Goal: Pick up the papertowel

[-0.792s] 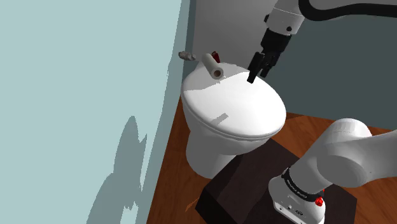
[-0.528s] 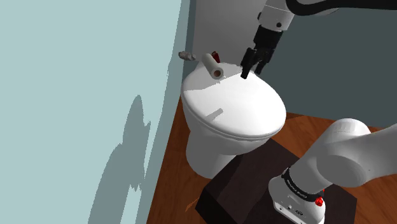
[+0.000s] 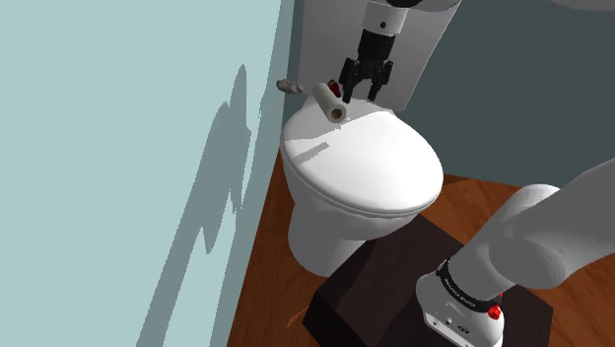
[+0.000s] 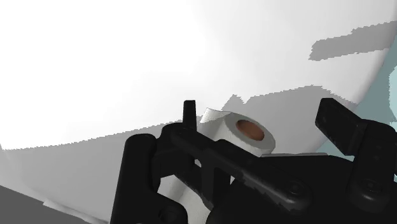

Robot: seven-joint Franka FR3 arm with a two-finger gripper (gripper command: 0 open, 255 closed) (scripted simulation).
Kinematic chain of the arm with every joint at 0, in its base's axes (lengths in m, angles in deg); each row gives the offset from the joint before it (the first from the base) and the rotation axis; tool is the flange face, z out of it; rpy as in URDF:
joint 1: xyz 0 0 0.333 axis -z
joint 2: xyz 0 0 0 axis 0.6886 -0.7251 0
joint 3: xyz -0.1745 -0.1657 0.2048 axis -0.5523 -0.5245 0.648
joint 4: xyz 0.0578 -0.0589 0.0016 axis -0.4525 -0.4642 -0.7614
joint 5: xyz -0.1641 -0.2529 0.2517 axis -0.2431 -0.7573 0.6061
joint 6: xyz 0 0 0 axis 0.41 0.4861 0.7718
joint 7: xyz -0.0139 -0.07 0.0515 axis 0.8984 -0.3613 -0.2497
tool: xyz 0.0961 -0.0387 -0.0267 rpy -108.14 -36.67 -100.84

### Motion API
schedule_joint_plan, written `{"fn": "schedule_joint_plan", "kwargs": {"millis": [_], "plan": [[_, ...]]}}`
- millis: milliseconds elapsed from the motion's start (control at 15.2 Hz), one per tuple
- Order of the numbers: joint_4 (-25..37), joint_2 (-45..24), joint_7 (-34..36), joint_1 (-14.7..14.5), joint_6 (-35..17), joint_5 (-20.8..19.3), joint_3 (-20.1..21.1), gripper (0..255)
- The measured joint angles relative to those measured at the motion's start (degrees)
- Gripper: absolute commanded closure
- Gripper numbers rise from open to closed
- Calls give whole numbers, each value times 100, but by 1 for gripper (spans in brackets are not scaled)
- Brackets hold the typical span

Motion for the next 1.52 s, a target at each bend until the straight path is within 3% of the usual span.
{"fn": "schedule_joint_plan", "kwargs": {"millis": [660, 1188, 1254, 1518], "plan": [[2555, -2454, 508, 223, 436, 290, -216, 0], [2325, -2693, 512, 242, -4, 329, -230, 0], [2299, -2695, 510, 242, -32, 329, -230, 255], [2277, -2685, 510, 241, -62, 330, -230, 255]]}}
